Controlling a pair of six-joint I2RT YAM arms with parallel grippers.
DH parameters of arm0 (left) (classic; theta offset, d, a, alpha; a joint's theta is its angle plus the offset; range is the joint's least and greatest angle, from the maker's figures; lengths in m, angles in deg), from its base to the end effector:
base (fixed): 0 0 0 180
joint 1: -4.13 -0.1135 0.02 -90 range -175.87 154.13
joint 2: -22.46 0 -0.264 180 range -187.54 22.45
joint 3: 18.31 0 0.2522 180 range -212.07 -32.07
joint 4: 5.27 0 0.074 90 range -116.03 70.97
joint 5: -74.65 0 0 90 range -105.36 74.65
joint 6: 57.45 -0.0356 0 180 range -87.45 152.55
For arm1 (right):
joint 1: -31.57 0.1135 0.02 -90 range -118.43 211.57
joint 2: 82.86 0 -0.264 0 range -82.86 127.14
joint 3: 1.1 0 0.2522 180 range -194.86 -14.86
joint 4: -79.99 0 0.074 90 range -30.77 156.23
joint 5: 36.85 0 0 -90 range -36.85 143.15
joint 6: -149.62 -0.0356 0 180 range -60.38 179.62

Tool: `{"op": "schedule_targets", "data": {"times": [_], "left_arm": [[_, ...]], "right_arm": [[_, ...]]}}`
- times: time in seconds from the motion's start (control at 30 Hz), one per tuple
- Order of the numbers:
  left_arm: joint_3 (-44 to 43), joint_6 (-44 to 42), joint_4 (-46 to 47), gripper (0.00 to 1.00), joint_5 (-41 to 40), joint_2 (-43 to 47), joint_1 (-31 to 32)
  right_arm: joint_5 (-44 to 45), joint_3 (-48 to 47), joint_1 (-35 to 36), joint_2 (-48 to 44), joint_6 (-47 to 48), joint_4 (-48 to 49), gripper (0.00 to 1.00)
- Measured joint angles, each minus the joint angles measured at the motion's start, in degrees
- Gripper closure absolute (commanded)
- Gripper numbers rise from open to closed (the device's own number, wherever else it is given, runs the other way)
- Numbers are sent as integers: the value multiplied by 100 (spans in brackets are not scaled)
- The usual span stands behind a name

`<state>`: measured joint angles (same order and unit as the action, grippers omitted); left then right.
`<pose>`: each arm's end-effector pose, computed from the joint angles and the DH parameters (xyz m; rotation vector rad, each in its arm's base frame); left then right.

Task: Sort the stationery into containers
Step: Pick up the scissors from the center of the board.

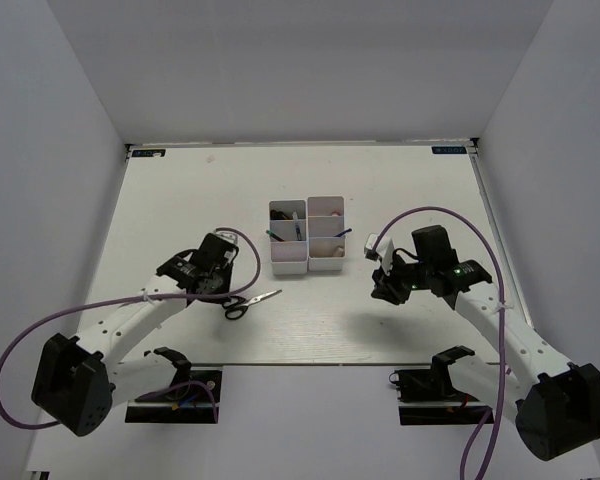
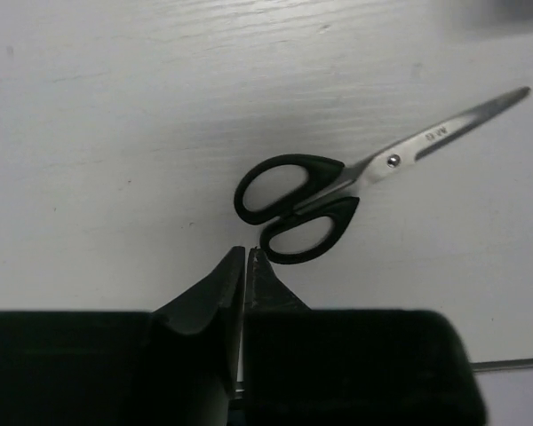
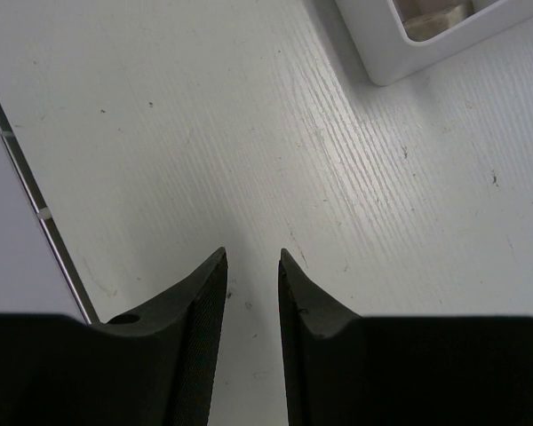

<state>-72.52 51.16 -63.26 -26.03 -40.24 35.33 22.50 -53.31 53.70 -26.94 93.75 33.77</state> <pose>0.1675 -0.0937 0.2109 0.2431 2.6820 -0.0078 0.1702 0.0888 0.2358 -1.3105 1.9549 0.5490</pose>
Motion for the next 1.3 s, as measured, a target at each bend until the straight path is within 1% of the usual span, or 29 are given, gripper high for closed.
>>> {"op": "schedule_targets", "data": {"times": [0.1,0.13,0.2,0.3,0.37,0.97,1.03,1.07,1.1,1.13,1.23,1.3], "left_arm": [[2,142,7,78,63,-258,-291],[2,166,17,75,107,-372,-365],[2,214,61,74,223,-581,-472],[2,251,140,73,363,-883,-542],[2,267,201,69,415,-1023,-555],[-179,326,568,67,367,-1965,-680],[-179,352,570,74,374,-1967,-686],[-177,356,577,80,389,-1969,-688],[-177,372,577,87,393,-1971,-688],[-175,387,579,100,402,-1971,-691],[-175,400,579,100,459,-1967,-710],[-170,426,544,100,518,-1902,-708]], "right_arm": [[0,0,0,0,15,-2,66],[0,0,0,0,26,-2,66],[0,0,0,-9,50,-4,66],[2,9,0,-39,76,-7,65],[2,39,0,-66,87,-4,65],[7,87,-2,-208,149,-48,65],[7,87,-4,-234,149,-48,65],[7,87,-4,-247,149,-48,65],[7,87,-4,-258,149,-48,65],[7,87,-4,-264,149,-48,65],[7,87,-4,-273,151,-48,65],[7,87,-4,-275,153,-48,62]]}}
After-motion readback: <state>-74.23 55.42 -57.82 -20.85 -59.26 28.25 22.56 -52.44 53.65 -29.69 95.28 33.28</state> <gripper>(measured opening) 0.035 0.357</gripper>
